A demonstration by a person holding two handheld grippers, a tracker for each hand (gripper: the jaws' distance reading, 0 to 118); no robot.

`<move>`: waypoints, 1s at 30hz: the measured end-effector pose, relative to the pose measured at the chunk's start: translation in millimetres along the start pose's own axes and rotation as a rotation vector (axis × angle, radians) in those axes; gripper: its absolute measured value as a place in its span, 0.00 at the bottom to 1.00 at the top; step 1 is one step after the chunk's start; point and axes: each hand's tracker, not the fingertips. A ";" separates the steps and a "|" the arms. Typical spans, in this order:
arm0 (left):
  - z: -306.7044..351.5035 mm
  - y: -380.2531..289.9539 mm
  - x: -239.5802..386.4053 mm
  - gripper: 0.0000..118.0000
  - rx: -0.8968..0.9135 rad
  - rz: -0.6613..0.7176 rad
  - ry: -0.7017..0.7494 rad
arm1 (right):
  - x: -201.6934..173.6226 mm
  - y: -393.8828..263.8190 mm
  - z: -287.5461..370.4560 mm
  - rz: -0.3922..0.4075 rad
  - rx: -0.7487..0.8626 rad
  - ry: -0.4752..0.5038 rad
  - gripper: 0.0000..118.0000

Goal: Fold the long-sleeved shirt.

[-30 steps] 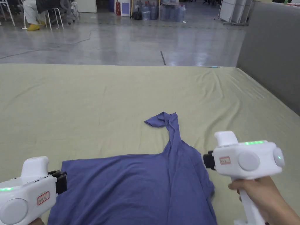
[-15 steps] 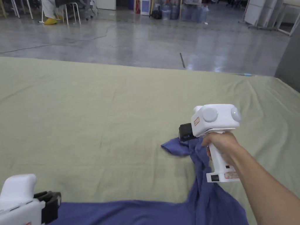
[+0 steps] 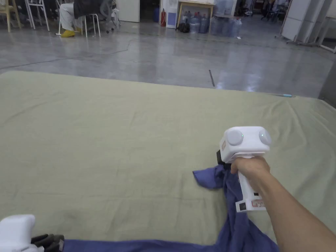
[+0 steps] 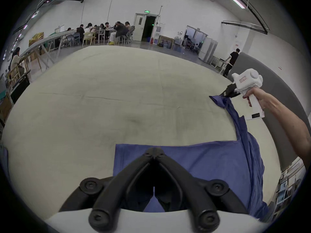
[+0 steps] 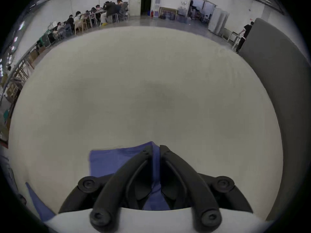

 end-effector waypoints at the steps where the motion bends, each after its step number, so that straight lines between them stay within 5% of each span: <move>1: 6.1 1.4 1.1 0.00 0.008 0.002 0.005 | 1.9 -4.3 23.7 -0.006 0.044 0.030 0.08; 7: 45.8 3.9 6.6 0.00 0.053 0.006 0.009 | 2.9 -64.7 176.1 0.062 0.220 0.115 0.08; 15: 112.1 -22.5 25.1 0.00 0.055 0.020 -0.024 | -20.0 -243.2 313.6 0.169 0.287 0.163 0.08; 22: 138.8 -49.4 32.7 0.00 0.034 0.006 -0.034 | -38.1 -376.9 288.6 0.179 0.066 0.186 0.08; 29: 137.4 -62.3 37.5 0.00 -0.005 -0.014 -0.026 | -42.5 -404.2 237.2 0.157 -0.090 0.180 0.08; 30: 137.4 -61.1 36.9 0.00 -0.008 -0.011 -0.029 | -39.1 -401.7 241.6 0.135 -0.079 0.195 0.27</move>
